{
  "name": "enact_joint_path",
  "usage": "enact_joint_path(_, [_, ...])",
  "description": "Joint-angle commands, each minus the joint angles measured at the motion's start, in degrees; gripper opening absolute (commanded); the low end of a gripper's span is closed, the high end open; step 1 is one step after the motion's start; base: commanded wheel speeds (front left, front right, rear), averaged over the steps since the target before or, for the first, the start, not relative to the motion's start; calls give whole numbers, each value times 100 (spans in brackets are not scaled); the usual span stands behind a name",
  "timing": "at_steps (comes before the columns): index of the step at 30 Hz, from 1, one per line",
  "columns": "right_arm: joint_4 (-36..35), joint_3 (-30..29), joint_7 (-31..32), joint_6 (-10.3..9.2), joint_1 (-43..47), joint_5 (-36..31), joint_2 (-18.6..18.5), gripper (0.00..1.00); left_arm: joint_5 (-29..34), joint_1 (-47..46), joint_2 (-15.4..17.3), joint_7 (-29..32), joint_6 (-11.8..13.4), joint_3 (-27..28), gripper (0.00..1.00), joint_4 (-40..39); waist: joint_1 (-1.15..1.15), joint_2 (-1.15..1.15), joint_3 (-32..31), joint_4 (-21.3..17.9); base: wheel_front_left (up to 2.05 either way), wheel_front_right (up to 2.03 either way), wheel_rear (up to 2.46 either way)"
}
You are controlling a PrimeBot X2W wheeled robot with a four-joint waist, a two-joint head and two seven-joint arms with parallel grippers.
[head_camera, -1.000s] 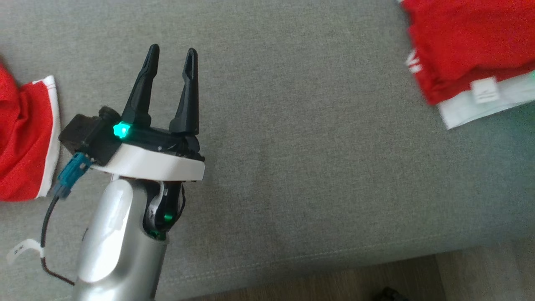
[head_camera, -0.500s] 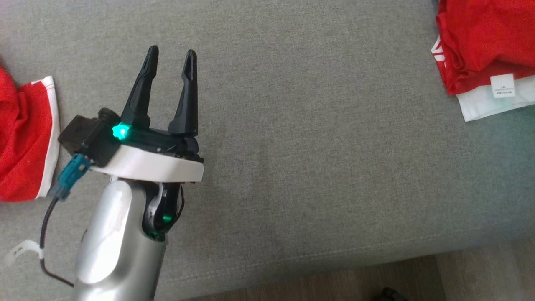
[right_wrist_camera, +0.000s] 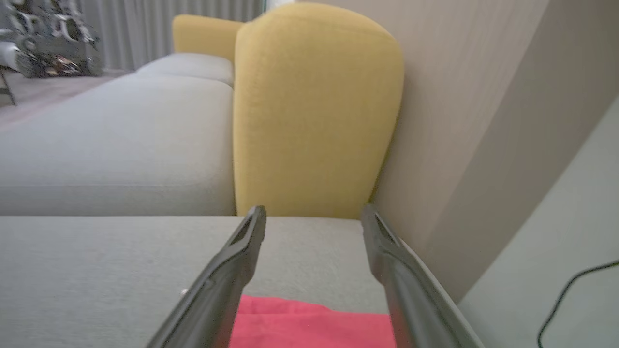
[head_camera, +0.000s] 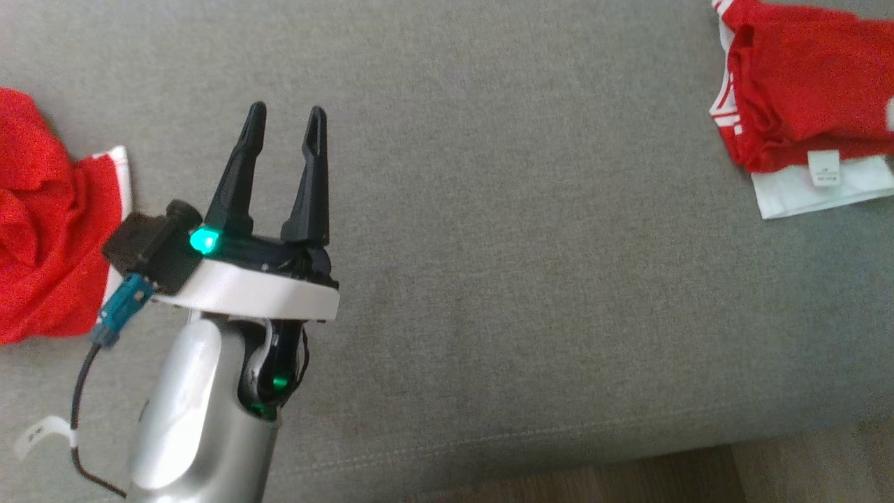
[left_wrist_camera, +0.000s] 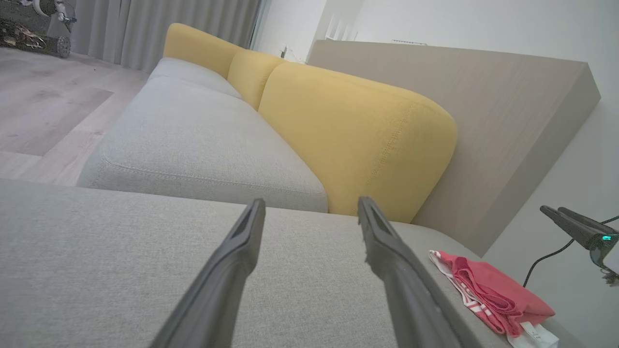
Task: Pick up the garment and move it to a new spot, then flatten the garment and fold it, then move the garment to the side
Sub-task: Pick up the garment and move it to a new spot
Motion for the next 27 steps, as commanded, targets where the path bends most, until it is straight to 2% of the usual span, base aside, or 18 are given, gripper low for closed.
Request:
enact_joint_path(1, [-382,174,-68,37,156,97,66,100,-50,30,44,-28,55,172,100,-194,0,0,-250,93,0,0,0])
enact_joint_path(12, [-2145,736,-60,37,1484,673,727,100,-196,482,44,-28,177,280,100,-216,0,0,-952,482,0,0,0])
enact_joint_path(17, [-2874,713,-188,37,2259,782,1031,100,-126,698,44,-28,189,266,100,-184,0,0,-1113,637,0,0,0])
enact_joint_path(19, [-3064,728,-238,37,2538,724,1150,100,89,793,44,-28,178,245,100,-143,0,0,-1141,662,0,0,0])
enact_joint_path(27, [-3219,678,-411,37,3270,475,1639,100,140,1121,44,-28,177,190,100,-65,0,0,-1333,715,0,0,0])
